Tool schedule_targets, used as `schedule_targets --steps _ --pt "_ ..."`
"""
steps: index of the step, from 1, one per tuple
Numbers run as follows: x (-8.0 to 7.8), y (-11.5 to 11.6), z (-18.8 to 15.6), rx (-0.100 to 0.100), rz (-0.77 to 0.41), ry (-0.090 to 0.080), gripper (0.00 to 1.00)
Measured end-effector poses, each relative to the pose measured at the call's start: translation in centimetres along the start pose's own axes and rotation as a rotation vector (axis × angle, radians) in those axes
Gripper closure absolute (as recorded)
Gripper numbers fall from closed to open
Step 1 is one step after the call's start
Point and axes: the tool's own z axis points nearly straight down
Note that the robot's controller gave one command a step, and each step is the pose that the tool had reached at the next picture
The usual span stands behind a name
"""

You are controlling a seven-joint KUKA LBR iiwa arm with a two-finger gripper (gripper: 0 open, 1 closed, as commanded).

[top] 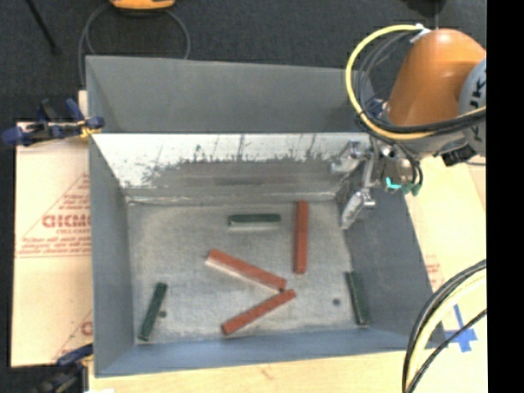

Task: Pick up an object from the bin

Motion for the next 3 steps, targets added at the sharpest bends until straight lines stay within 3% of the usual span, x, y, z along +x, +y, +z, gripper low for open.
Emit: schedule_targets --steps 1,2,3 --pt "-0.1 0.9 3.9 0.001 -0.064 -0.007 0.00" --pt "-1.9 2.3 10.6 0.000 -0.181 -0.006 0.00" --pt "-1.4 2.6 12.7 0.001 -0.359 -0.004 0.00"
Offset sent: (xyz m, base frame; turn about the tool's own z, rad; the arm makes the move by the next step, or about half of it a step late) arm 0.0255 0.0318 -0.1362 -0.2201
